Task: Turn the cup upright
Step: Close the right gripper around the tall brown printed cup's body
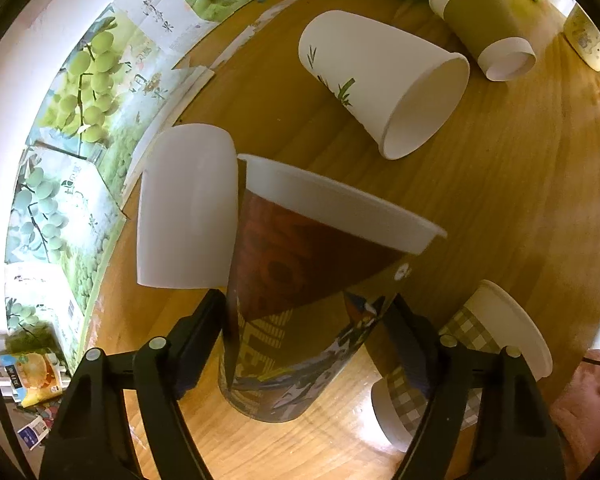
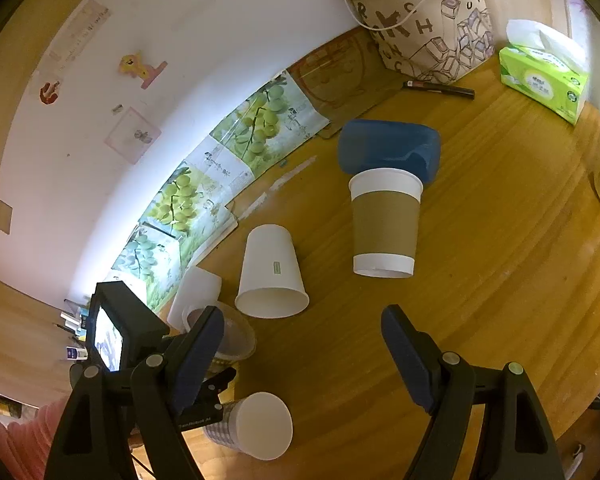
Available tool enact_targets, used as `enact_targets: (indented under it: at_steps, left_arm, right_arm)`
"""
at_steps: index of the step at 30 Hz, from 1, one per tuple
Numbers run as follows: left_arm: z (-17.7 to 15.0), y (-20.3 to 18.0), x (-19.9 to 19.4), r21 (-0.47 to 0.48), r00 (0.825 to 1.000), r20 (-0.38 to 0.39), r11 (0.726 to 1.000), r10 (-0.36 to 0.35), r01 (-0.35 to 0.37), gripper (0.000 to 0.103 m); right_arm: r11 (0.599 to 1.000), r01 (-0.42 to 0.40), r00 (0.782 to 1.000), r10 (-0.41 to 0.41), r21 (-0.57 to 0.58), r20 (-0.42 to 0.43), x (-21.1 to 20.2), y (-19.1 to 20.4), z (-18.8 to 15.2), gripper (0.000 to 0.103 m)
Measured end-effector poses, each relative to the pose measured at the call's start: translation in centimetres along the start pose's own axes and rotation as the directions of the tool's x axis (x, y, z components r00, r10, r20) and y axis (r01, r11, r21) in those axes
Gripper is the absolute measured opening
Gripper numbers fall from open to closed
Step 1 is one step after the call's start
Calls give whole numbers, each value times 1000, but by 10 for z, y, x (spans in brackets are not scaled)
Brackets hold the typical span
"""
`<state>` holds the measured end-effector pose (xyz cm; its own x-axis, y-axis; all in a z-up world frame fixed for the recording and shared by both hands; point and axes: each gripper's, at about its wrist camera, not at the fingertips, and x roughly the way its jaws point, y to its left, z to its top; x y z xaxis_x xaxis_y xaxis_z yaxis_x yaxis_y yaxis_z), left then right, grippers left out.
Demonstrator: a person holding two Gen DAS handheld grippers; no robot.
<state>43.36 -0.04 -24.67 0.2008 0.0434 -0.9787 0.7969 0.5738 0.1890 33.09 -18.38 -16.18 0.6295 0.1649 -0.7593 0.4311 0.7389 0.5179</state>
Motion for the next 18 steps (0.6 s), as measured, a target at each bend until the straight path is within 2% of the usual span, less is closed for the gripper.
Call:
enact_targets:
  at_steps: [7,18]
  left_arm:
    - [0,-7,-5,3,1000,-20,1000,-7,7,78]
    - [2,-11,-42,-44,1000,21,999,1,0,77]
  right_arm:
    - [1000,-1,1000,1,-14,-2,-11,1,-6,82]
    - [999,-22,1000,22,-45,5,-30,8,-14,82]
